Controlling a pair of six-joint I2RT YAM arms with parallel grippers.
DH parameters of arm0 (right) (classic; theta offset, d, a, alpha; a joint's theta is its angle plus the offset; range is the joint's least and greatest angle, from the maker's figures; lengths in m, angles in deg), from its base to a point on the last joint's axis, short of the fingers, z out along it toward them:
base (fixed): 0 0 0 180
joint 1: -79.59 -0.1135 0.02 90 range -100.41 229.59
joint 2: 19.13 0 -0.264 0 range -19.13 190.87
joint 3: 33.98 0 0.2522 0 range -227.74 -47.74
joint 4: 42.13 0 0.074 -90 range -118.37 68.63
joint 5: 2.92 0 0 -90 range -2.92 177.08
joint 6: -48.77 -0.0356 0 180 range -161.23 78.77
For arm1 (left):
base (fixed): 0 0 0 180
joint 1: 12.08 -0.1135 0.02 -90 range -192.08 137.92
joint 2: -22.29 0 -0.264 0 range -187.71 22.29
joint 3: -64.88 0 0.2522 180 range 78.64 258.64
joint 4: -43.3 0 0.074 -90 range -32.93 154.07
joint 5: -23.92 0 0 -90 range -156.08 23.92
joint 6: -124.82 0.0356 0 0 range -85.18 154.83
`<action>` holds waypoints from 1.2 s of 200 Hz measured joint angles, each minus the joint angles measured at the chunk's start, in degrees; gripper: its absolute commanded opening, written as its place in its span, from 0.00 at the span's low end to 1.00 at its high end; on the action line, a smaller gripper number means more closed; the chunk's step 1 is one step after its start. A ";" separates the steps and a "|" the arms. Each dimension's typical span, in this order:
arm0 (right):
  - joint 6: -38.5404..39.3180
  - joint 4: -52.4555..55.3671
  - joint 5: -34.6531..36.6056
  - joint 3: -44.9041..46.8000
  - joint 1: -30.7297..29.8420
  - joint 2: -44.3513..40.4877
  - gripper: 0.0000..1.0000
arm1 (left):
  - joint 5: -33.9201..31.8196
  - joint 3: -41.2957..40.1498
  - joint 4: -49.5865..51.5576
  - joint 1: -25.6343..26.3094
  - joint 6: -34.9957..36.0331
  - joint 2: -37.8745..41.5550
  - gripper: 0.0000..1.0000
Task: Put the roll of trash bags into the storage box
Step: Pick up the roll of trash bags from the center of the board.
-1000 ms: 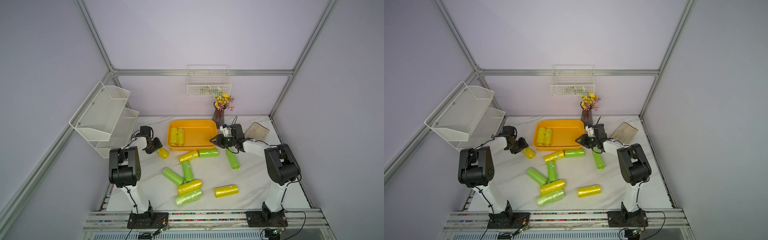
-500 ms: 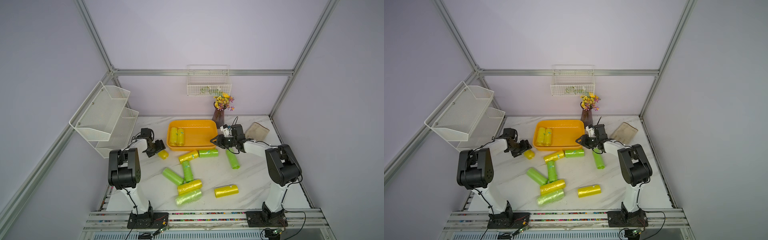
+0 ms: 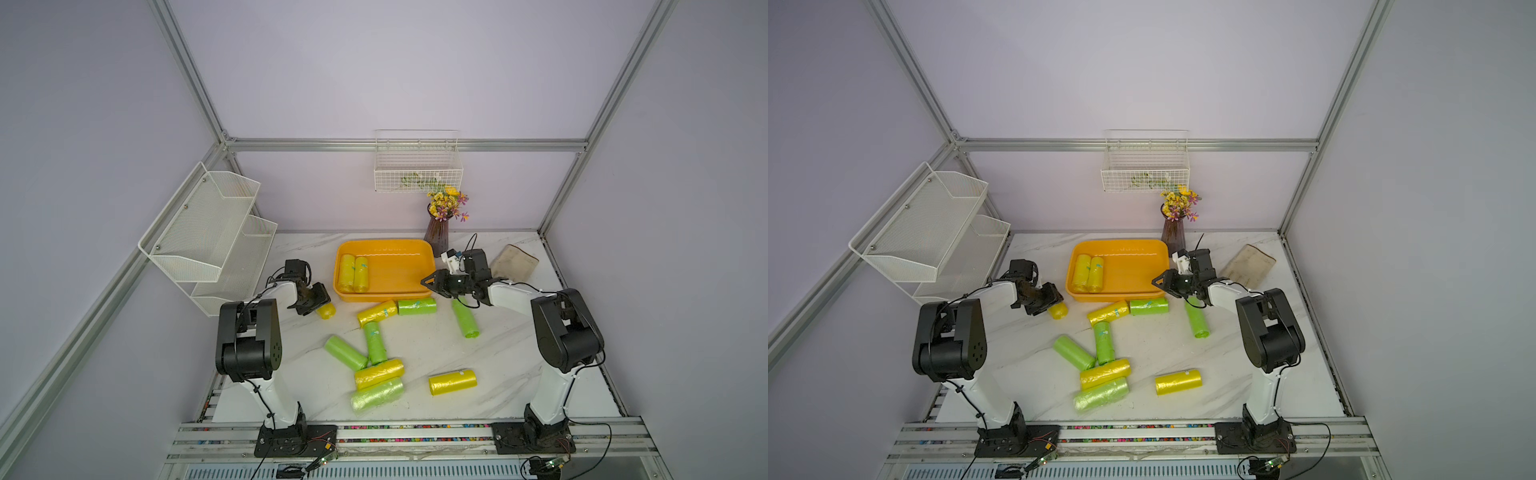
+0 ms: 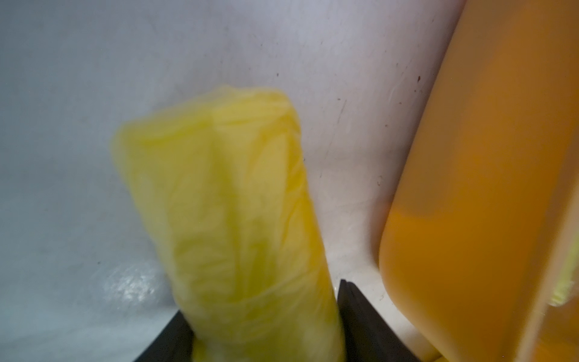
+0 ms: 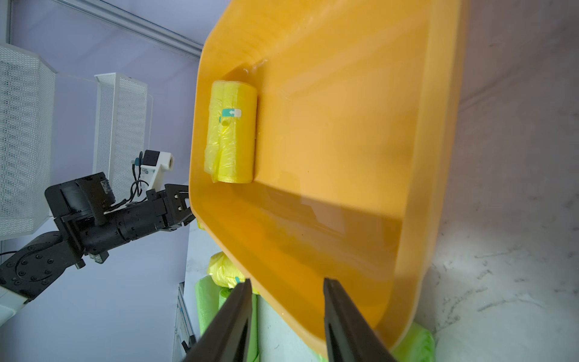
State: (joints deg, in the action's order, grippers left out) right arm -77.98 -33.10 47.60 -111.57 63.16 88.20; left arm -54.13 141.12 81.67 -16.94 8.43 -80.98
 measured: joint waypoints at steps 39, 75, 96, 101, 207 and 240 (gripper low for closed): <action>-0.02 -0.42 -0.11 1.01 0.26 -0.70 0.43 | -0.79 0.50 0.15 0.44 0.35 -0.11 0.41; -0.04 -0.61 -0.15 1.18 0.33 -0.87 0.43 | -2.32 1.18 1.38 1.16 1.77 0.11 0.38; -0.07 -0.61 -0.15 1.18 0.35 -0.90 0.43 | -3.30 1.68 3.56 1.64 2.89 1.09 0.37; -0.07 -0.61 -0.15 1.18 0.37 -0.90 0.43 | -3.45 2.01 4.24 1.81 3.15 1.46 0.37; -0.26 -0.98 -0.24 1.51 0.44 -0.98 0.43 | -4.70 17.16 8.04 8.63 6.69 8.13 0.39; -0.31 -1.11 -0.28 1.70 0.50 -1.09 0.42 | -4.39 22.36 8.09 11.96 6.71 5.79 0.39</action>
State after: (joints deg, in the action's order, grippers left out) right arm -78.29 -34.21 47.32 -109.87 63.66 87.11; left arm -58.53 163.48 89.75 -4.98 15.14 -75.18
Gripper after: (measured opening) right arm 0.422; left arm 0.387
